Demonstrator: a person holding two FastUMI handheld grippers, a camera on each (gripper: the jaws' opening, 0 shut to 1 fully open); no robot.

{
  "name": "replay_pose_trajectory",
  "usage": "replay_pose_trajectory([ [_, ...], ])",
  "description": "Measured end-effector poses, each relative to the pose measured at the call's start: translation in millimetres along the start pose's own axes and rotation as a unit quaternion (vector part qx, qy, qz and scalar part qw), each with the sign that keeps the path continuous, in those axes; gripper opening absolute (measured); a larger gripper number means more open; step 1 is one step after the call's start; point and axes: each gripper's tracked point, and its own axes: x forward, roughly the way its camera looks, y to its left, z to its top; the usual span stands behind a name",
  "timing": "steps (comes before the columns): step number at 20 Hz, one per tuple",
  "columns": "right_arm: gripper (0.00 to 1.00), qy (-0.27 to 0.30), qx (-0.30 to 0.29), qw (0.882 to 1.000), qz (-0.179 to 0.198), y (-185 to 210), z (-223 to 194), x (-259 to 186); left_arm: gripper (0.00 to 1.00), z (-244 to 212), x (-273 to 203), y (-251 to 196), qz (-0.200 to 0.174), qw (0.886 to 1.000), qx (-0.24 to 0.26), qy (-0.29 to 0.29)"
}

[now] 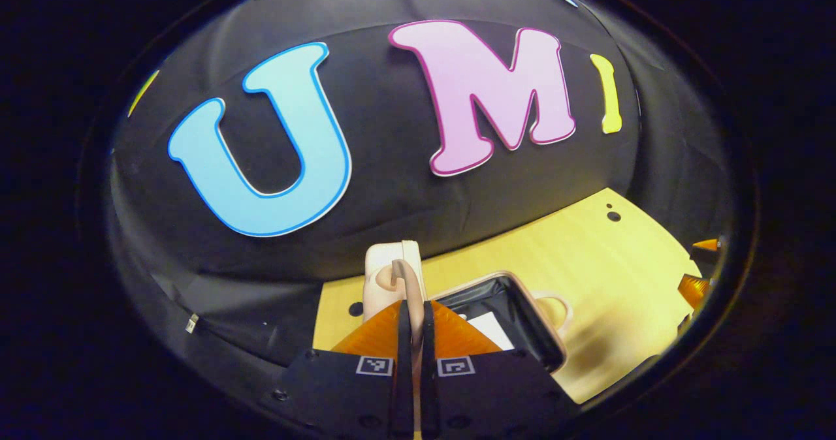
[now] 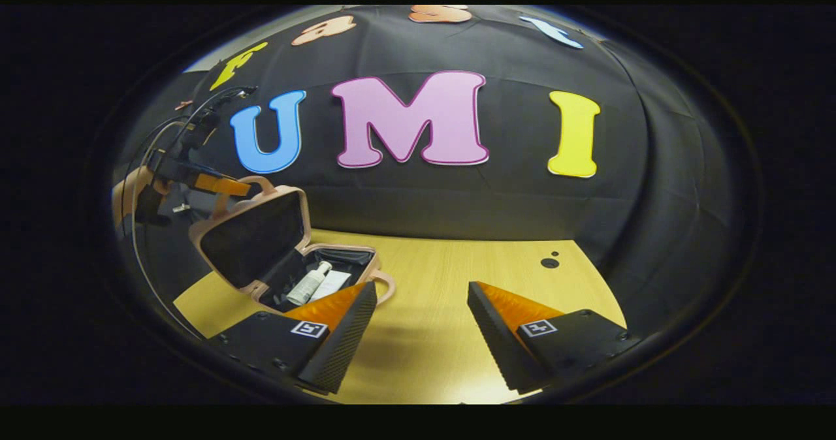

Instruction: First open the suitcase, pack the skin care products into it, and then close the suitcase.

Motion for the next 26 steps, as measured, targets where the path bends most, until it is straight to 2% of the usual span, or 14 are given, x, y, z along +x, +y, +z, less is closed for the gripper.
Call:
replay_pose_trajectory([
  [6,0.91,-0.020,-0.013,1.000,-0.001,-47.7,16.0,2.7,0.10,-12.9,32.0,-113.8,-0.077,0.994,-0.080,-0.002],
  [9,0.90,-0.019,-0.001,1.000,-0.010,-67.4,7.8,3.2,0.10,-42.1,58.6,-171.3,-0.125,0.985,-0.116,0.013],
  [11,0.90,-0.014,0.009,1.000,-0.012,-79.6,1.2,7.7,0.11,-67.0,74.7,-197.7,-0.144,0.982,-0.121,0.028],
  [15,0.91,-0.001,0.004,1.000,-0.015,-102.5,-15.2,13.2,0.10,-110.6,108.3,-231.1,-0.157,0.974,-0.154,0.059],
  [20,0.91,0.007,-0.001,1.000,-0.028,-119.9,-27.7,11.7,0.13,-118.0,119.5,-256.7,-0.170,0.968,-0.175,0.051],
  [22,0.91,0.008,0.001,0.999,-0.033,-120.2,-30.7,8.5,0.22,-115.6,120.4,-255.6,-0.167,0.973,-0.154,0.036],
  [23,0.91,0.009,-0.001,0.999,-0.035,-119.0,-30.7,5.9,0.24,-108.9,116.1,-258.6,-0.170,0.972,-0.158,0.028],
  [24,0.91,0.009,-0.004,0.999,-0.037,-116.7,-29.9,2.6,0.43,-101.0,107.6,-260.5,-0.174,0.970,-0.168,0.016],
  [25,0.91,0.005,-0.005,0.999,-0.039,-113.4,-26.4,-2.5,0.53,-94.3,97.1,-259.9,-0.176,0.969,-0.175,0.006],
  [26,0.91,-0.001,-0.004,0.999,-0.039,-108.4,-21.2,-9.8,0.68,-87.7,83.5,-254.3,-0.173,0.968,-0.180,-0.008],
])
